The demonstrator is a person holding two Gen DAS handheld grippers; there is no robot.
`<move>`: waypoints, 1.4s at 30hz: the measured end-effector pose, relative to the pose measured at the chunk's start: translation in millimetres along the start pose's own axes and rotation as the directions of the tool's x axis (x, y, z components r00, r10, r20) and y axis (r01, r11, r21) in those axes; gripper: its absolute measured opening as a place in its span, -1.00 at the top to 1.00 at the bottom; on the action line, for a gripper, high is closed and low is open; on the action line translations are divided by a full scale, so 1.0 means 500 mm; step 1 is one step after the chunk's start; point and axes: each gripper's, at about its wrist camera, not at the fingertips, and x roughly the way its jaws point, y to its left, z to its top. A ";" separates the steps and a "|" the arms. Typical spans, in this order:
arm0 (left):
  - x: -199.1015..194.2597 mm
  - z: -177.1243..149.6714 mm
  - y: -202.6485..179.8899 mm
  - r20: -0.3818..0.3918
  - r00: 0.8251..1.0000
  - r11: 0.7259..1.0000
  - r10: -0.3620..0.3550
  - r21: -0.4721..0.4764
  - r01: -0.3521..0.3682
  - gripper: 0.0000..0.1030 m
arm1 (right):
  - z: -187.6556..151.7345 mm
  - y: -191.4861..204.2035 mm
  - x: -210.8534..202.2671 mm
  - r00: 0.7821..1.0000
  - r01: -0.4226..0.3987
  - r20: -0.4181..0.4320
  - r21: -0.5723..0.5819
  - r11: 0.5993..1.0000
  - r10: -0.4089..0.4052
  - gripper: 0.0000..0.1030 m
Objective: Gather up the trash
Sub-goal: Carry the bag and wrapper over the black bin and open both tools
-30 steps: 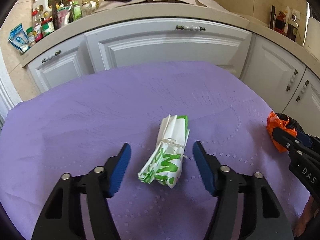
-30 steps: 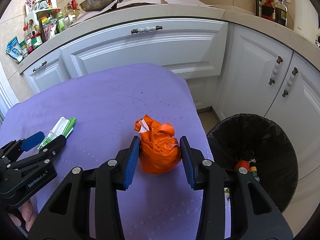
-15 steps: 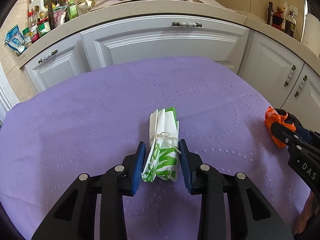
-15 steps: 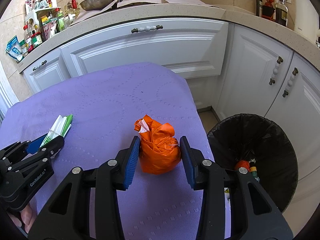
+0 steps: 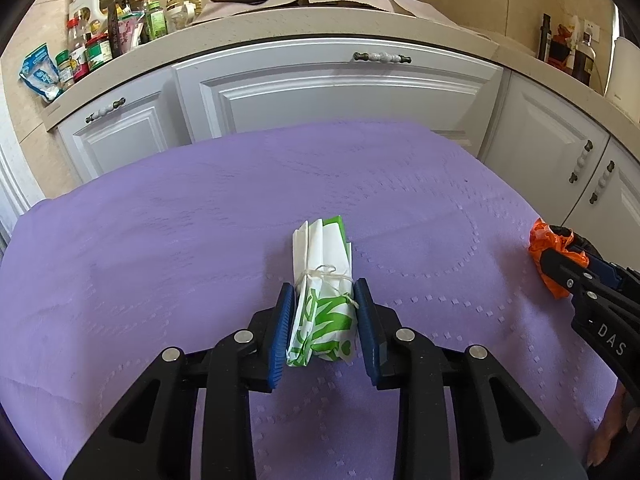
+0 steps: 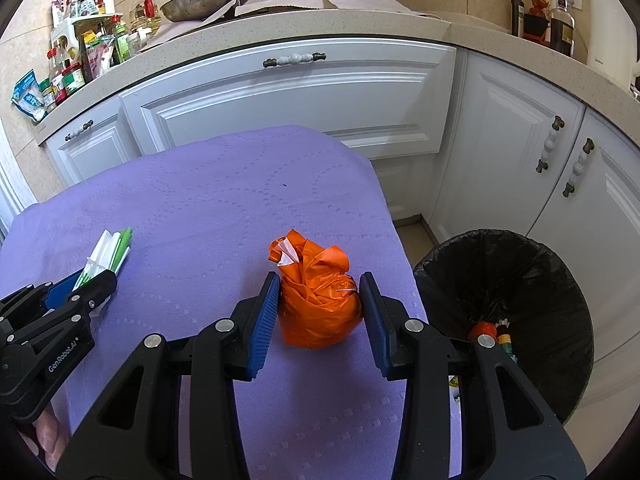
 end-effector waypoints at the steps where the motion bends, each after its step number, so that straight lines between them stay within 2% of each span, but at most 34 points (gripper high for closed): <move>1: -0.002 -0.001 0.000 0.003 1.000 1.000 0.001 -0.001 -0.001 0.39 | 0.000 0.000 -0.001 1.000 0.000 0.001 -0.001 1.000 0.000 0.23; 17: -0.050 -0.014 0.012 0.048 0.999 1.000 0.009 -0.017 -0.008 0.40 | -0.007 0.017 -0.039 0.999 -0.011 0.038 -0.013 1.000 0.011 0.23; 29: -0.110 -0.035 0.014 0.087 0.996 1.000 -0.009 -0.029 0.011 0.40 | -0.034 0.010 -0.118 0.996 -0.009 0.091 -0.002 1.000 0.009 0.23; 35: -0.157 -0.035 -0.024 0.143 0.989 0.999 -0.044 0.005 0.044 0.40 | -0.041 -0.030 -0.167 0.991 0.031 0.131 0.024 0.999 -0.033 0.23; 42: -0.185 -0.024 -0.109 0.188 0.973 0.990 -0.133 0.070 0.122 0.40 | -0.052 -0.115 -0.211 0.979 0.106 0.166 0.083 0.991 -0.118 0.23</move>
